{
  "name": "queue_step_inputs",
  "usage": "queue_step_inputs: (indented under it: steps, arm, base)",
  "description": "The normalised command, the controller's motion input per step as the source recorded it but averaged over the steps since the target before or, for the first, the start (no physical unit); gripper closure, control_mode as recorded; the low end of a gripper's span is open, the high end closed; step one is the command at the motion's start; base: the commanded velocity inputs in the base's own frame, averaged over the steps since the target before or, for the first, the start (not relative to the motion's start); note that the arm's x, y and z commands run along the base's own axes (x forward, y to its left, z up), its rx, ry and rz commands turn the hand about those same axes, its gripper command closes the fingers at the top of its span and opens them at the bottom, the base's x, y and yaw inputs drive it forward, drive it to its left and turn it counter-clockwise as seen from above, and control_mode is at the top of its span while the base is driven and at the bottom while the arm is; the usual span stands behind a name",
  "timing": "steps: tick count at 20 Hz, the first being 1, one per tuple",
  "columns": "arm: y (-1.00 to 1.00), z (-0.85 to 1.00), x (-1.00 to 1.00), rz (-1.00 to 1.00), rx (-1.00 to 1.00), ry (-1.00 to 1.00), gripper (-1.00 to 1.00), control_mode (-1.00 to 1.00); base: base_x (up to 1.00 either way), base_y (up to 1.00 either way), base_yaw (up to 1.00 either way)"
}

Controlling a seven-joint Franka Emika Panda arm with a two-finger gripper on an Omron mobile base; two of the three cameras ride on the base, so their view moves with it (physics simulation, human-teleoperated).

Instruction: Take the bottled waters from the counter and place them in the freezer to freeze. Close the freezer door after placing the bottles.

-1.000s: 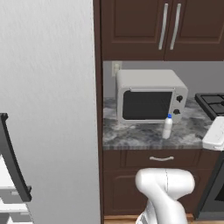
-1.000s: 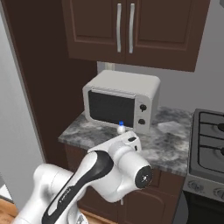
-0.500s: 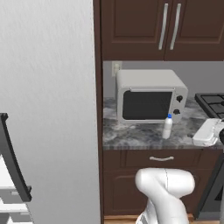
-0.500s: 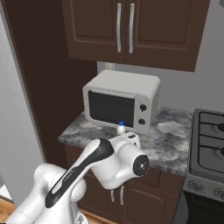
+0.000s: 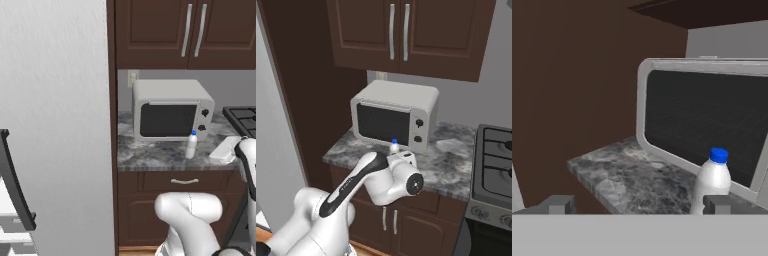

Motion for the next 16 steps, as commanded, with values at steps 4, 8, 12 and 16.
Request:
queue_step_inputs:
  steps: [4,8,12,16]
  arm:
    - [-0.23,-0.31,0.54,-0.01,0.0,0.0,-1.0,-1.0]
    - [-0.27,-0.2,0.39,0.0,0.0,0.0,-1.0,-1.0]
    - [-0.28,-0.2,0.31,0.0,0.0,0.0,-1.0,-1.0]
    - [-0.27,-0.21,0.31,0.0,0.0,0.0,-1.0,-1.0]
  base:
    - [0.0,0.0,0.0]
    - [0.0,0.0,0.0]
    - [0.0,0.0,0.0]
    - [0.0,0.0,0.0]
